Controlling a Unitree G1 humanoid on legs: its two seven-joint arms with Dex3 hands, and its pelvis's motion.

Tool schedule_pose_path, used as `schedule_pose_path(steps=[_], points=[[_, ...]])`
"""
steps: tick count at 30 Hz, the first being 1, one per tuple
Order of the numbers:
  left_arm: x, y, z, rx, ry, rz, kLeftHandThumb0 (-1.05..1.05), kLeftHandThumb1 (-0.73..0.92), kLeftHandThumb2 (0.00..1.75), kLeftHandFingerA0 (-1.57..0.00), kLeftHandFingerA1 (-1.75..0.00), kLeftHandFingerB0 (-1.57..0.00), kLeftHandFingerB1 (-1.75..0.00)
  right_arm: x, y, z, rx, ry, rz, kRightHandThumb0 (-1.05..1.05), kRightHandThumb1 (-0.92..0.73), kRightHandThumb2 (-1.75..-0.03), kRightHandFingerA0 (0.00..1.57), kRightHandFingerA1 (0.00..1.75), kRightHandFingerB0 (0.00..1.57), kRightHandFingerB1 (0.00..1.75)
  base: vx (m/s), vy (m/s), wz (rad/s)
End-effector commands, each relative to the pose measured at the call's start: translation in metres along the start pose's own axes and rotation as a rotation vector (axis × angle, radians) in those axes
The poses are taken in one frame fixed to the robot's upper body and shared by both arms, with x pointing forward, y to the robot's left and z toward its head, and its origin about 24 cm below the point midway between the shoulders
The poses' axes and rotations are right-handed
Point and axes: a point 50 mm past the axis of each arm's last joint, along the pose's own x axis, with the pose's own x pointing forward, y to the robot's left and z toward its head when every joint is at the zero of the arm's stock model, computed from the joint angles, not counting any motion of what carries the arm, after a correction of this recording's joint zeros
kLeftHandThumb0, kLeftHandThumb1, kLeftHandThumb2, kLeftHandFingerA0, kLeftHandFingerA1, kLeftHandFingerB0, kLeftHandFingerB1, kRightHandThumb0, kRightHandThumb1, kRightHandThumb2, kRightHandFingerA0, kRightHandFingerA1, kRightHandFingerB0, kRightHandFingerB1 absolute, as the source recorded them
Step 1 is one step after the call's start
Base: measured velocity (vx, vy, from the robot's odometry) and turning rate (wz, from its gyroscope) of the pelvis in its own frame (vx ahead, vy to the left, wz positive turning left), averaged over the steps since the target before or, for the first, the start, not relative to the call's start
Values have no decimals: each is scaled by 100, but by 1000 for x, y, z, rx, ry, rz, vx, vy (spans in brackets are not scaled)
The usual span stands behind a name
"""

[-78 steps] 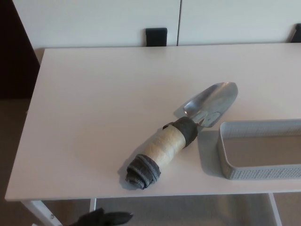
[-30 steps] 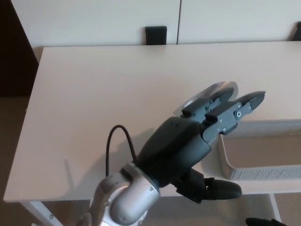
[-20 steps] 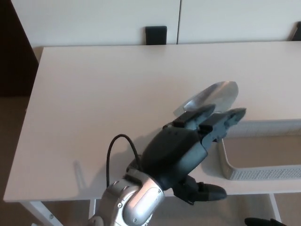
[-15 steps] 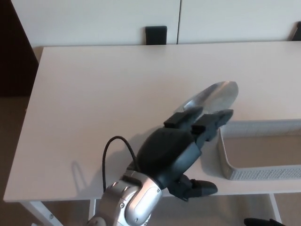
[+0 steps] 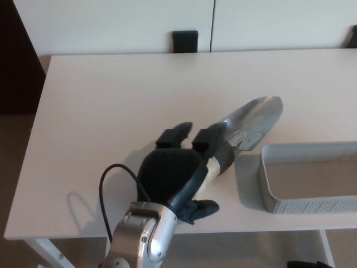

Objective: The robot walks towards a desk on which a shovel is kept on the left hand side and a container is kept on the right hand side. The robot picks up the shovel using its left hand and places it in the container.

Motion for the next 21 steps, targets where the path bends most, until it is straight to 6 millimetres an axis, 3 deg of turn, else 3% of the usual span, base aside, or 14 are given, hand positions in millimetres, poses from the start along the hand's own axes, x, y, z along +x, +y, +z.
schedule_pose_path(steps=[1, 4, 8, 9, 14, 15, 18, 19, 20, 21], points=[[4, 11, -21, 148, 210, 153, -55, 37, 73, -4, -32, -7, -27, -2, -10, 3, -66, 7, -20, -32, -55, -57, 64, 51, 35, 41, 0, 0, 0], [5, 8, -23, 173, 222, 136, -63, 41, 72, -11, -28, -11, -22, -2, -10, 4, -67, 2, -18, -30, -56, -56, 65, 53, 35, 42, 0, 0, 0], [5, 2, -20, 182, 221, 116, -57, 37, 71, -5, -21, -8, -26, -3, -10, 3, -69, 9, -17, -29, -56, -56, 67, 51, 34, 40, 0, 0, 0], [6, 0, -19, 178, 226, 111, -55, 47, 54, -1, -25, -9, -26, -4, -10, 4, -80, -3, -15, -31, -56, -56, 69, 53, 35, 41, 0, 0, 0], [8, -8, -15, 174, 232, 97, -52, 46, 55, -2, -23, -11, -25, -4, -9, 5, -88, 11, -21, -30, -56, -56, 67, 50, 36, 40, 0, 0, 0], [8, -10, -14, 179, 229, 95, -57, 37, 72, -4, -21, -9, -28, -4, -9, 5, -86, 10, -21, -29, -56, -56, 67, 51, 36, 41, 0, 0, 0], [10, -13, -12, 212, 226, 112, -59, 38, 70, -6, -24, -10, -27, -3, -9, 8, -84, 1, -15, -29, -56, -56, 67, 52, 36, 42, 0, 0, 0], [11, -14, -11, 217, 229, 103, -57, 46, 57, -10, -25, -12, -22, -3, -9, 8, -84, -2, -13, -28, -56, -56, 68, 52, 37, 41, 0, 0, 0], [12, -14, -11, 217, 230, 105, -57, 46, 57, -10, -25, -12, -22, -3, -9, 8, -85, -3, -13, -28, -56, -56, 68, 52, 37, 41, 0, 0, 0], [12, -15, -10, 216, 231, 103, -61, 38, 71, -5, -37, -8, -28, -3, -9, 8, -85, -1, -14, -28, -56, -56, 68, 52, 37, 41, 0, 0, 0]])
